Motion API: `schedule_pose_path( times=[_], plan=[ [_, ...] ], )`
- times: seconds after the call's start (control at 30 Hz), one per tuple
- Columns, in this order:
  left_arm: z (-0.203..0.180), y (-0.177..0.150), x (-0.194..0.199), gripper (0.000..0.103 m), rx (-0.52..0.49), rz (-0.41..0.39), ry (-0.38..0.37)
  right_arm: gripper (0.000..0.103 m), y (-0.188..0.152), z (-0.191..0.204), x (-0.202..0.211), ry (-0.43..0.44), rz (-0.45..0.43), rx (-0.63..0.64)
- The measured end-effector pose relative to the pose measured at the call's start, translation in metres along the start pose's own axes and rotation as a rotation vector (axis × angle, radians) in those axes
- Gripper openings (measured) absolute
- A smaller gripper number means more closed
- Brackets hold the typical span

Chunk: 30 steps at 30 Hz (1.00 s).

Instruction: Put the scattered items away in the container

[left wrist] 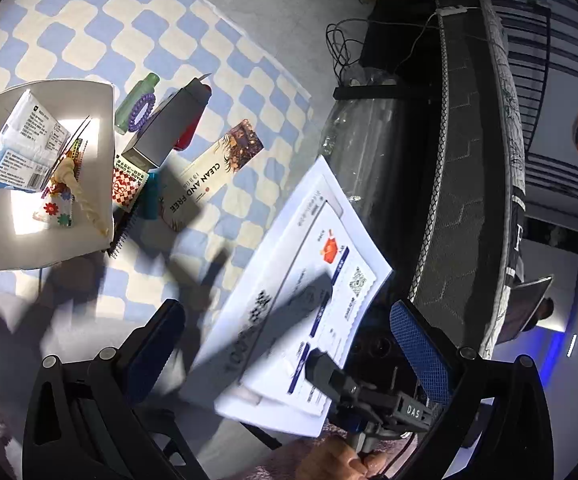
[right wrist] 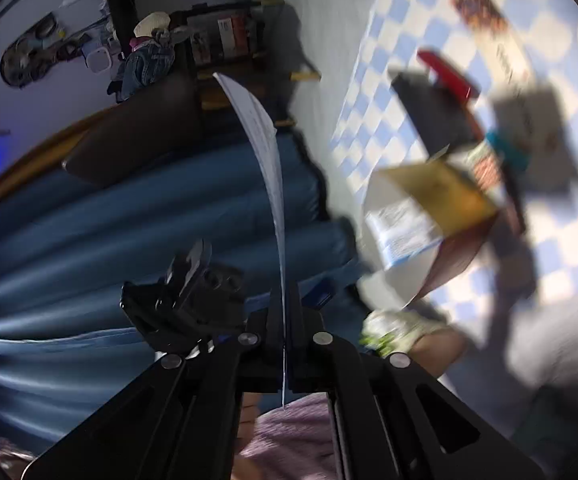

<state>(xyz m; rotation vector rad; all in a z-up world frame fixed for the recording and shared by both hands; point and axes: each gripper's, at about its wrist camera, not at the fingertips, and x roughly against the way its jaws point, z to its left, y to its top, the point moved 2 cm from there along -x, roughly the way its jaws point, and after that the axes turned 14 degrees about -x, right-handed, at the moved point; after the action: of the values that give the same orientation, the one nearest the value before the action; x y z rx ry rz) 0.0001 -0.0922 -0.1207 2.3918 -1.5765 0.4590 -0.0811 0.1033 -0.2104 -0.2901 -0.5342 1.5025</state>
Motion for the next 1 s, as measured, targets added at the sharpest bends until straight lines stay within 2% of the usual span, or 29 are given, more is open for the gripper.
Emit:
schedule_pose_path(
  times=[0.03,0.07,0.1,0.13,0.17,0.2,0.27,0.37,0.43,0.5,0.57,0.63,0.67,0.7,0.77,0.87,1.0],
  plan=[
    [0.001,-0.002,-0.001,0.088,0.007,0.001,-0.007,0.001,-0.003,0.000,-0.005,0.005,0.017,-0.003],
    [0.004,-0.003,-0.001,0.065,0.013,0.000,-0.004,0.001,-0.006,-0.003,-0.011,0.003,0.031,0.001],
    [0.008,-0.004,0.000,0.048,0.023,-0.002,0.009,0.001,-0.008,-0.006,-0.015,0.001,0.036,-0.002],
    [0.014,-0.005,0.000,0.017,0.041,-0.003,0.015,0.001,-0.009,-0.010,-0.018,0.007,0.039,-0.016],
    [0.020,-0.003,-0.002,0.013,0.063,-0.002,0.000,0.001,-0.009,-0.009,-0.018,0.017,0.043,-0.031],
    [0.024,-0.003,-0.004,0.012,0.073,-0.002,-0.020,0.004,-0.009,-0.011,-0.021,0.019,0.052,-0.041],
    [0.027,0.002,-0.007,0.005,0.059,-0.010,-0.028,0.004,-0.011,-0.009,-0.022,0.005,0.049,-0.033],
    [0.030,0.004,-0.002,0.000,0.040,-0.038,-0.003,0.008,-0.010,-0.007,-0.023,-0.006,0.051,-0.023],
    [0.033,0.006,0.011,0.000,0.035,-0.072,0.034,0.017,-0.008,-0.012,-0.023,-0.013,0.048,-0.054],
    [0.039,0.010,0.033,0.000,0.034,-0.135,0.121,0.030,-0.006,-0.016,-0.021,-0.056,0.003,-0.075],
    [0.045,0.015,0.058,0.000,0.031,-0.213,0.245,0.030,-0.005,-0.018,-0.019,-0.100,-0.009,-0.077],
    [0.053,0.021,0.073,0.000,0.036,-0.247,0.340,0.031,-0.003,-0.019,-0.019,-0.149,-0.003,-0.084],
    [0.056,0.024,0.077,0.000,0.032,-0.254,0.385,0.036,-0.002,-0.021,-0.020,-0.168,-0.008,-0.087],
    [0.058,0.027,0.080,0.000,0.026,-0.253,0.437,0.047,0.000,-0.023,-0.019,-0.189,-0.020,-0.091],
    [0.062,0.029,0.080,0.000,0.023,-0.235,0.534,0.055,0.003,-0.030,-0.019,-0.226,-0.049,-0.102],
    [0.068,0.028,0.066,0.000,0.038,-0.162,0.560,0.055,0.010,-0.041,-0.018,-0.271,-0.055,-0.116],
    [0.077,0.027,0.047,0.000,0.064,-0.057,0.577,0.055,0.021,-0.055,-0.008,-0.332,-0.114,-0.151]
  ],
)
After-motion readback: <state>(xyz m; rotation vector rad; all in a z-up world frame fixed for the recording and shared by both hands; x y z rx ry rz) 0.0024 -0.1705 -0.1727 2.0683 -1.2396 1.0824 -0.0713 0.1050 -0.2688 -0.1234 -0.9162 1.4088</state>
